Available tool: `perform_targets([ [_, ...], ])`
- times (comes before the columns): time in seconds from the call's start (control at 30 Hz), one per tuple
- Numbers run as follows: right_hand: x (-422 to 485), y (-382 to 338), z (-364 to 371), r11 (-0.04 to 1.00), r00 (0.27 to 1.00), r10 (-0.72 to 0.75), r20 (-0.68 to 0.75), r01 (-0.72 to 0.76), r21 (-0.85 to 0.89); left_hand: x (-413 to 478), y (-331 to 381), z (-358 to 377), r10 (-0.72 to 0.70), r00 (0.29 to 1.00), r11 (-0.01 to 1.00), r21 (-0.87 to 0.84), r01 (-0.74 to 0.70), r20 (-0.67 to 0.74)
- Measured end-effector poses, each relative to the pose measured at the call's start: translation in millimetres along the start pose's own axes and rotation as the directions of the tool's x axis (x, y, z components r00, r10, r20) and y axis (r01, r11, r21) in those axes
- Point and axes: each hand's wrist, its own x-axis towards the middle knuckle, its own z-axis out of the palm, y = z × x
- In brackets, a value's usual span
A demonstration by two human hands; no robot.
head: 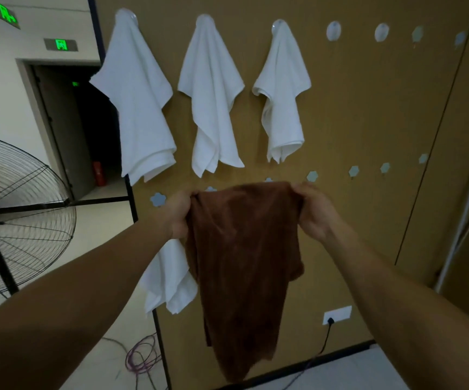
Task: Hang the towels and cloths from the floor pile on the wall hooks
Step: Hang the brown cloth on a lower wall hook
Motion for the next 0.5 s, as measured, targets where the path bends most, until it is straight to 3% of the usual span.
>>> perform_targets([
  [0.07, 2, 8, -3, 0.997, 0.995, -0.020, -0.093, 0.013, -0.078, 3, 2, -8, -0.014, 0.996, 0.999, 0.039, 0.017, -0.085],
  [0.17, -17, 45, -10, 0.887, 0.958, 0.271, -0.089, -0.285, -0.363, 5, -2, -13, -0.014, 0.987, 0.998, 0.058, 0.023, -0.160],
  [0.2, -21, 48, -11, 0.837, 0.944, 0.306, -0.121, -0.327, -0.438, 6, -5, -16, -0.008, 0.978, 0.996, 0.085, 0.027, -0.207],
  [0.27, -15, 42, -19, 0.813, 0.948, 0.224, -0.228, -0.311, -0.492, 9, -11, -27, 0.006, 0.956, 0.977, 0.204, 0.056, -0.294],
  [0.33, -6, 28, -25, 0.873, 0.950, 0.133, -0.281, -0.247, -0.420, 12, -17, -42, 0.002, 0.953, 0.946, 0.311, 0.096, -0.302],
  [0.43, -2, 21, -31, 0.915, 0.974, 0.110, -0.196, -0.176, -0.362, 11, -25, -53, -0.017, 0.952, 0.920, 0.368, 0.135, -0.307],
  [0.5, -4, 27, -32, 0.872, 0.968, 0.242, -0.064, -0.246, -0.423, 11, -27, -55, -0.025, 0.946, 0.921, 0.360, 0.147, -0.322],
])
